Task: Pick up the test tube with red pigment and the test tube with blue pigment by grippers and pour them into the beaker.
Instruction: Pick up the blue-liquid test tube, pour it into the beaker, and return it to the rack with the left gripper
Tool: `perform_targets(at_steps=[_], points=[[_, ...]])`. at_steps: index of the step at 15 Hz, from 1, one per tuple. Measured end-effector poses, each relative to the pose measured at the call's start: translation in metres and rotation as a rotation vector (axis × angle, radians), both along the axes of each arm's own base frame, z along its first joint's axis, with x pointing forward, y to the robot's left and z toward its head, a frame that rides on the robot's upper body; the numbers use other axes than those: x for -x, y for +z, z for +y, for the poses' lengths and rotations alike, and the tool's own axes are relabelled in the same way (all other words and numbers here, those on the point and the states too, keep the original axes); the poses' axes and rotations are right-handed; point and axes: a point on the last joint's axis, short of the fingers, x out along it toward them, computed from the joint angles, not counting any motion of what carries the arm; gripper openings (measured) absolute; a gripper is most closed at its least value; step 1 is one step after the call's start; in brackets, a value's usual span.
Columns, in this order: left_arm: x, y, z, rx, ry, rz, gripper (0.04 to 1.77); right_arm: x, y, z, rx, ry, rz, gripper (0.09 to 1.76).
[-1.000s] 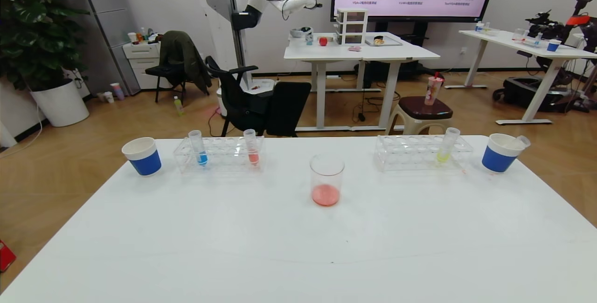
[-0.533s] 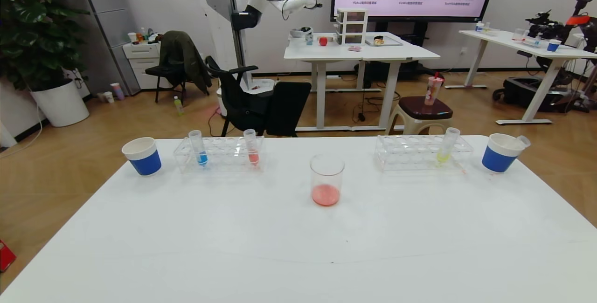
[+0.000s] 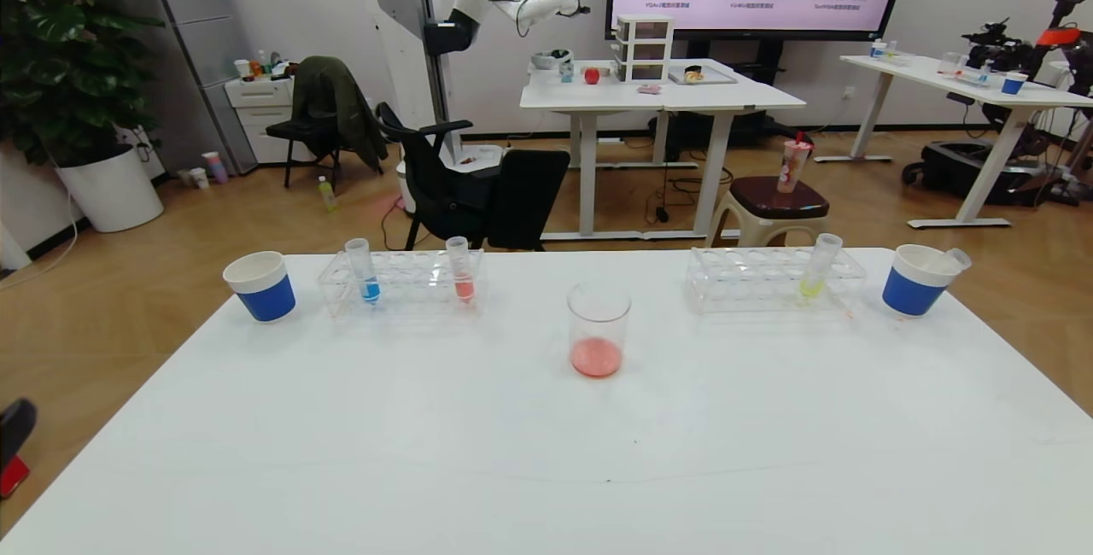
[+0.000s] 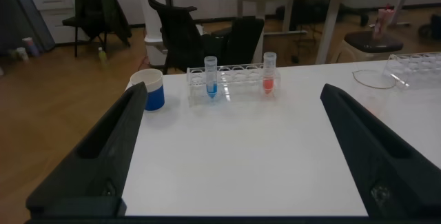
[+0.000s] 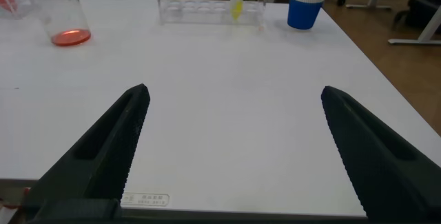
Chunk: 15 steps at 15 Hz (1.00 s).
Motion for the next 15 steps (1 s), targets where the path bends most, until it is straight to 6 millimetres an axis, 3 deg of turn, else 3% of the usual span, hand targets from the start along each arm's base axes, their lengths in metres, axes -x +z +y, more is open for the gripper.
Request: perform_targets(at_steps=[3, 6, 10, 15], points=[[-0.064, 0.016, -0.002, 0.003, -0.004, 0.024, 1.75, 0.0, 0.0, 0.0, 0.0, 0.0, 0.0, 1.74], [-0.128, 0.011, -0.004, 0.006, -0.002, 0.037, 1.75, 0.0, 0.0, 0.0, 0.0, 0.0, 0.0, 1.74], [-0.192, -0.021, -0.01, 0.036, -0.013, 0.091, 1.75, 0.0, 0.0, 0.0, 0.0, 0.0, 0.0, 1.74], [-0.239, -0.067, -0.019, 0.074, 0.021, 0.068, 1.75, 0.0, 0.0, 0.0, 0.0, 0.0, 0.0, 1.74]])
